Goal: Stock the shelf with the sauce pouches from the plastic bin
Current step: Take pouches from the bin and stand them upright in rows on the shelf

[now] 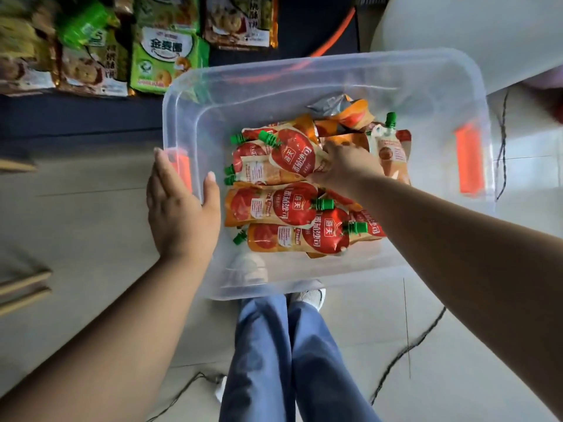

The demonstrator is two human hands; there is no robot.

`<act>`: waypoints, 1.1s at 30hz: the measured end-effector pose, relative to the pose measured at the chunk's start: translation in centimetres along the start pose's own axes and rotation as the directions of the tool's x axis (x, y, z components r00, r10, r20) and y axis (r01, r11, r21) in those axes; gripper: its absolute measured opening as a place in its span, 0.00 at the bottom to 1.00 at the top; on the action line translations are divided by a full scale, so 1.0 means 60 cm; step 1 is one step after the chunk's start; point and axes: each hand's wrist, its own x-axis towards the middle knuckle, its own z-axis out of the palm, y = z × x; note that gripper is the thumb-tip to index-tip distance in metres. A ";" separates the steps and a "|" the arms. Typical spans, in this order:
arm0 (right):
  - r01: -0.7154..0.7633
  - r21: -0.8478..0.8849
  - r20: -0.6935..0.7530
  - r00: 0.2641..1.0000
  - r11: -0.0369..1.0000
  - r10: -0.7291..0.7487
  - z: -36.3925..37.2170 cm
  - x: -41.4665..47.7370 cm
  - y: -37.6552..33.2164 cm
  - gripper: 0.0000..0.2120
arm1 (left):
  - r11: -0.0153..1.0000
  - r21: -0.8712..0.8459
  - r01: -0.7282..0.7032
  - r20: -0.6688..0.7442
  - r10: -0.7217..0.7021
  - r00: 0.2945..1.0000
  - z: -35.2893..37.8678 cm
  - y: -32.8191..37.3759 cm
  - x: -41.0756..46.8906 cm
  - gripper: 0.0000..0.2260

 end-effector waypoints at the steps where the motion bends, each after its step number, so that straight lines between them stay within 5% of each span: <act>1: -0.010 0.006 0.013 1.000 1.000 0.010 -0.013 -0.011 0.002 0.26 | 1.000 -0.018 0.001 -0.010 -0.001 1.000 -0.011 0.008 -0.001 0.31; 6: -0.011 0.192 -0.063 0.998 0.981 0.023 -0.022 -0.052 0.025 0.22 | 0.978 -0.130 -0.161 -0.058 0.155 0.986 -0.029 0.026 -0.018 0.28; 9: -0.004 0.449 -0.181 0.979 0.893 0.096 -0.054 -0.083 0.059 0.20 | 0.959 -0.237 -0.158 0.242 0.216 0.946 -0.020 0.060 -0.027 0.18; 11: -0.073 0.581 -0.175 0.961 0.810 0.212 -0.063 -0.099 0.084 0.17 | 0.988 -0.151 -0.007 0.487 0.080 0.870 0.004 0.069 -0.018 0.15; 15: -0.178 0.871 0.028 0.948 0.458 0.316 -0.054 -0.133 0.124 0.12 | 1.000 -0.025 -0.003 0.665 0.018 0.747 0.060 0.074 0.018 0.16; 18: -0.216 0.877 0.071 0.941 0.429 0.330 -0.033 -0.138 0.147 0.12 | 0.998 0.064 0.012 0.790 -0.058 0.611 0.095 0.074 0.050 0.26; 20: -0.235 0.855 0.064 0.932 0.462 0.355 -0.021 -0.132 0.156 0.15 | 0.961 0.220 -0.169 0.839 -0.098 0.535 0.117 0.068 0.061 0.33; 24: -0.190 0.858 0.020 0.941 0.478 0.339 -0.006 -0.124 0.159 0.16 | 0.902 0.360 -0.239 0.813 -0.177 0.555 0.140 0.044 0.055 0.37; 33: -0.177 0.868 0.029 0.951 0.464 0.309 -0.008 -0.126 0.161 0.17 | 0.824 0.445 -0.351 0.750 -0.128 0.650 0.125 0.049 0.059 0.26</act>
